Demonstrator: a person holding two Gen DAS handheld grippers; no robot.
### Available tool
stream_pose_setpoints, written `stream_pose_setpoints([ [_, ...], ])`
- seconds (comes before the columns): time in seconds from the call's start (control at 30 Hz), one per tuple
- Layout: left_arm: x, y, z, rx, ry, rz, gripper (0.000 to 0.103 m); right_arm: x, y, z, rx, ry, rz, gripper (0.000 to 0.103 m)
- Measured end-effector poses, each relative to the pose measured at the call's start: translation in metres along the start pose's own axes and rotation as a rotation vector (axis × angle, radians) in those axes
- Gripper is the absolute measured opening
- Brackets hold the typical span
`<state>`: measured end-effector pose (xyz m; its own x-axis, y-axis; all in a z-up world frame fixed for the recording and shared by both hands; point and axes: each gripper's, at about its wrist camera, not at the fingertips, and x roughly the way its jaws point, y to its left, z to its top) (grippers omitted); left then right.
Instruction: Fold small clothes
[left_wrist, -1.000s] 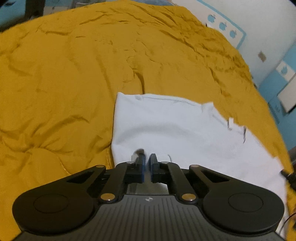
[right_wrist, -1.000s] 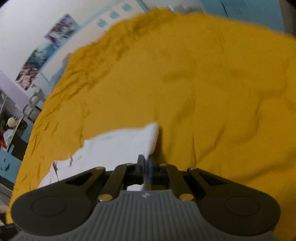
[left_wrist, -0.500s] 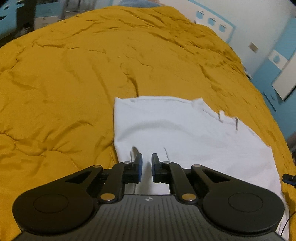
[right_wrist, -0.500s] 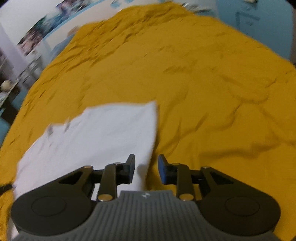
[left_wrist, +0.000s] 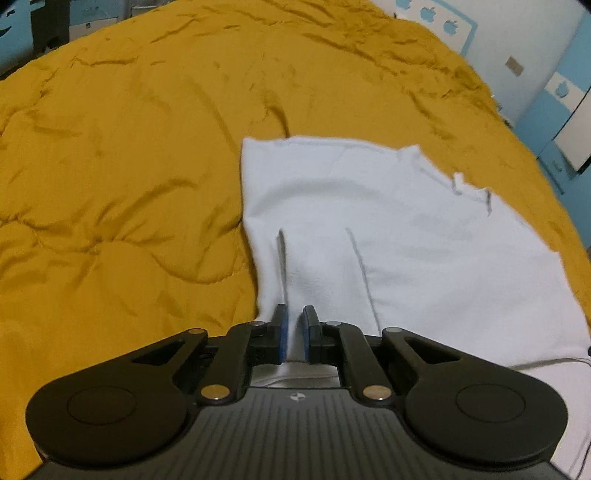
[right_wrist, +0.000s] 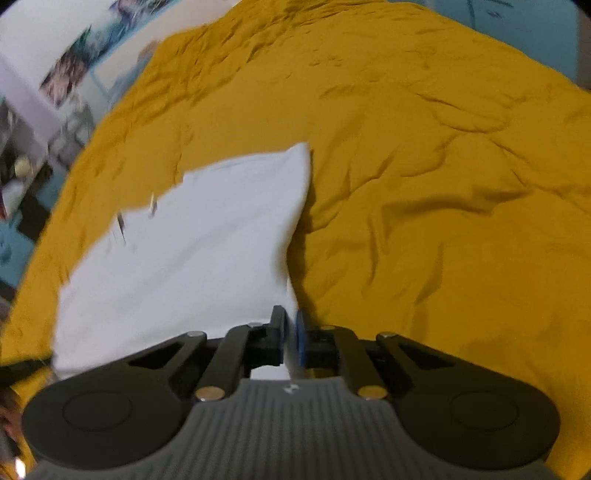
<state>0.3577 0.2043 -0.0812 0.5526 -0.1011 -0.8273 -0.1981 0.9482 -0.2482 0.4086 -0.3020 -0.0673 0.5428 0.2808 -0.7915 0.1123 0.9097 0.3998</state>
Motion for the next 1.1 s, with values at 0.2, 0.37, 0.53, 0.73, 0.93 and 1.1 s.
stream_pose_setpoints([
  [0.2,-0.004,0.001,-0.002,-0.011,0.005,0.027,0.015,0.022,-0.008,-0.015,0.0,0.049,-0.075,0.0],
  [0.37,-0.033,0.0,-0.002,0.043,-0.003,0.017,0.016,-0.003,0.017,-0.015,-0.164,0.036,-0.123,0.013],
  [0.53,-0.072,-0.012,-0.012,0.186,-0.001,-0.018,0.017,-0.051,0.025,-0.029,-0.259,0.044,-0.08,0.015],
  [0.73,-0.122,-0.03,-0.042,0.365,-0.002,-0.09,0.018,-0.106,0.035,-0.063,-0.382,0.063,-0.038,0.025],
  [0.93,-0.156,-0.052,-0.089,0.577,0.038,-0.13,0.025,-0.143,0.05,-0.117,-0.514,0.102,0.014,0.035],
  [1.1,-0.174,-0.065,-0.135,0.727,0.085,-0.134,0.028,-0.161,0.057,-0.165,-0.634,0.138,0.01,0.037],
])
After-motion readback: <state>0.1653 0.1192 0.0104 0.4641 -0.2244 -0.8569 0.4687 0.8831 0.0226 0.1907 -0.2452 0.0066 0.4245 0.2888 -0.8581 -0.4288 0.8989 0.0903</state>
